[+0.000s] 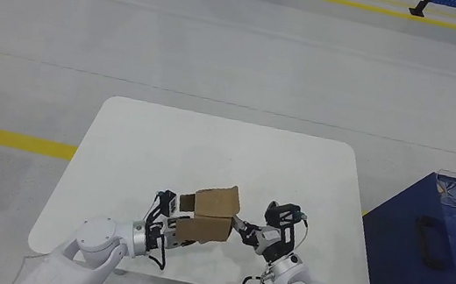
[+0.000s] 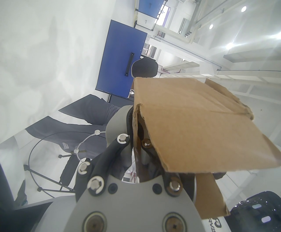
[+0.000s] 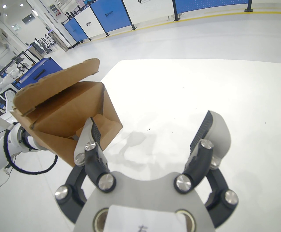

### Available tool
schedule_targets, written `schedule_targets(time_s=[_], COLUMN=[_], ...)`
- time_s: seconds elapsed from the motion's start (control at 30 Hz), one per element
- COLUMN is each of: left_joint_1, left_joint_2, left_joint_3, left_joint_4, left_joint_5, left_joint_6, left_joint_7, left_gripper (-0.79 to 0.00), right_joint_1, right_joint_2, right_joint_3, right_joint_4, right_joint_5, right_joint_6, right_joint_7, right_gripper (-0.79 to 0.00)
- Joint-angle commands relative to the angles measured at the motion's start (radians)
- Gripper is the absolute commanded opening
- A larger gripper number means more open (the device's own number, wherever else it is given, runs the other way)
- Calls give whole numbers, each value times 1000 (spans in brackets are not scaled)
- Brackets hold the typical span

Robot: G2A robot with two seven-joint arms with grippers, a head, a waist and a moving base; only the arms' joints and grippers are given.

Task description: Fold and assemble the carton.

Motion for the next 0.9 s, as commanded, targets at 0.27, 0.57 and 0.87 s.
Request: schedule_targets(time_s=[0.27,0.57,0.87], left_joint_1=[-3,-7,-10], left_joint_2=[-2,-2,-3], left_joint_3=[4,4,4], left_joint_4=[2,2,15], left_joint_5=[0,1,-8], left_joint_6=[-1,3,-1], left_joint_7=[-3,-7,-14], left_gripper=[-785,-785,-785], right_joint_1=[2,-6,1], right_joint_2=[-4,-3,-6], right_joint_3=[-11,20,1], right_joint_4=[2,7,43], right_joint_5=[16,41,51], right_joint_6=[1,10,3], right_joint_7=[-11,-17,4], right_gripper=[0,0,0])
